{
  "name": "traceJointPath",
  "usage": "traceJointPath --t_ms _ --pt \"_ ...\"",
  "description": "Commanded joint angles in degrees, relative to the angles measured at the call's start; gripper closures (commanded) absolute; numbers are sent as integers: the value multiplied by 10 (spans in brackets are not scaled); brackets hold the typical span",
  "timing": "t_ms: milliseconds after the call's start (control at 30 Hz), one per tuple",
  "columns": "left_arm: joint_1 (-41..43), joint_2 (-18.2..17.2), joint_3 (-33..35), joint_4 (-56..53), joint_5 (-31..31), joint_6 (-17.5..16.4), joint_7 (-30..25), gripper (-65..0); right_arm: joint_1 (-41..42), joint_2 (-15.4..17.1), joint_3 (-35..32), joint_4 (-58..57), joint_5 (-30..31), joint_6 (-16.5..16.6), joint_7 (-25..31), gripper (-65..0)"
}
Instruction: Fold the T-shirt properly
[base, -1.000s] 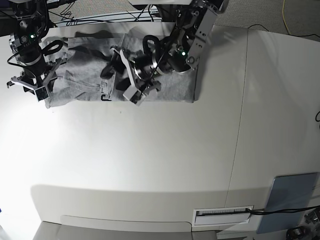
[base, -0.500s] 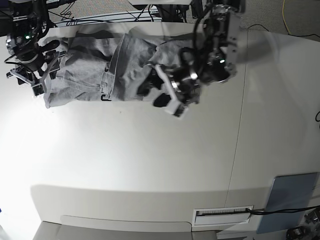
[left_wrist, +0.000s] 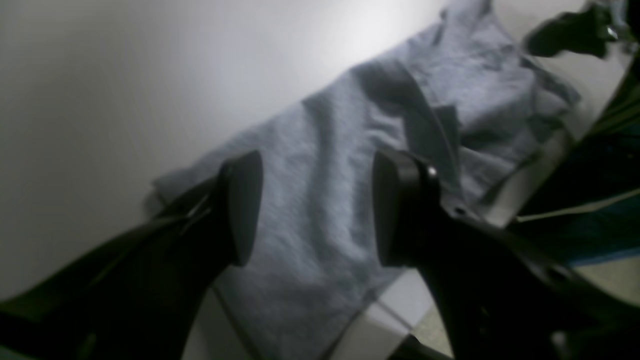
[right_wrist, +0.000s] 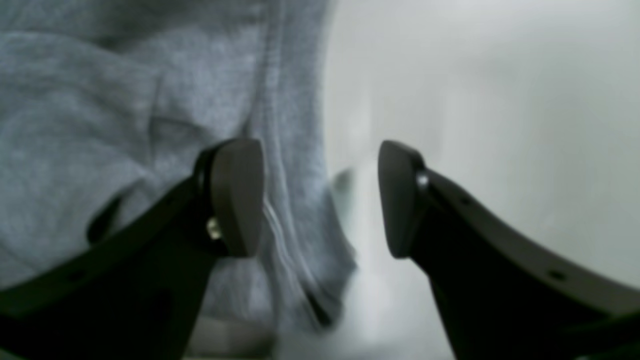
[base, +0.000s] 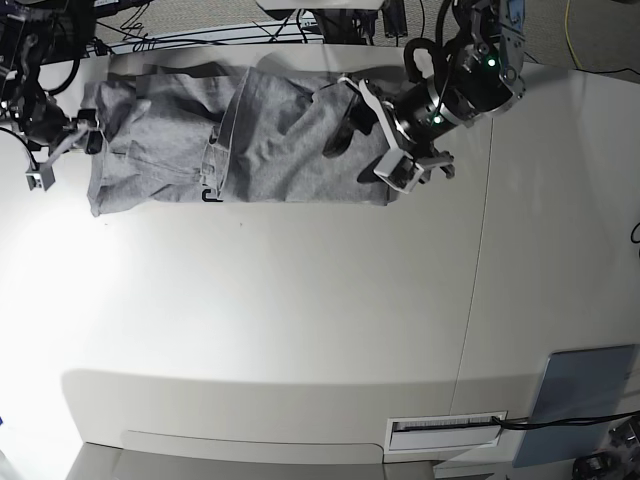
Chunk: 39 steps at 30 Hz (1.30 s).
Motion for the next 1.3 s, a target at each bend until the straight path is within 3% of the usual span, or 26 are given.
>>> traceJointPath --t_ms 0,300,867,1267 --pt "3 -1 -1 10 1 -1 -14 -334 13 14 3 -9 7 3 0 -354" --pt "10 -1 -1 10 33 9 -19 -334 25 14 -4 -49 123 54 -62 -354" --pt "14 -1 -1 10 37 9 -19 -334 37 30 0 -51 135 54 -47 -354" --pt "14 -1 -1 10 37 9 -19 -334 57 29 41 -50 203 77 -112 -355"
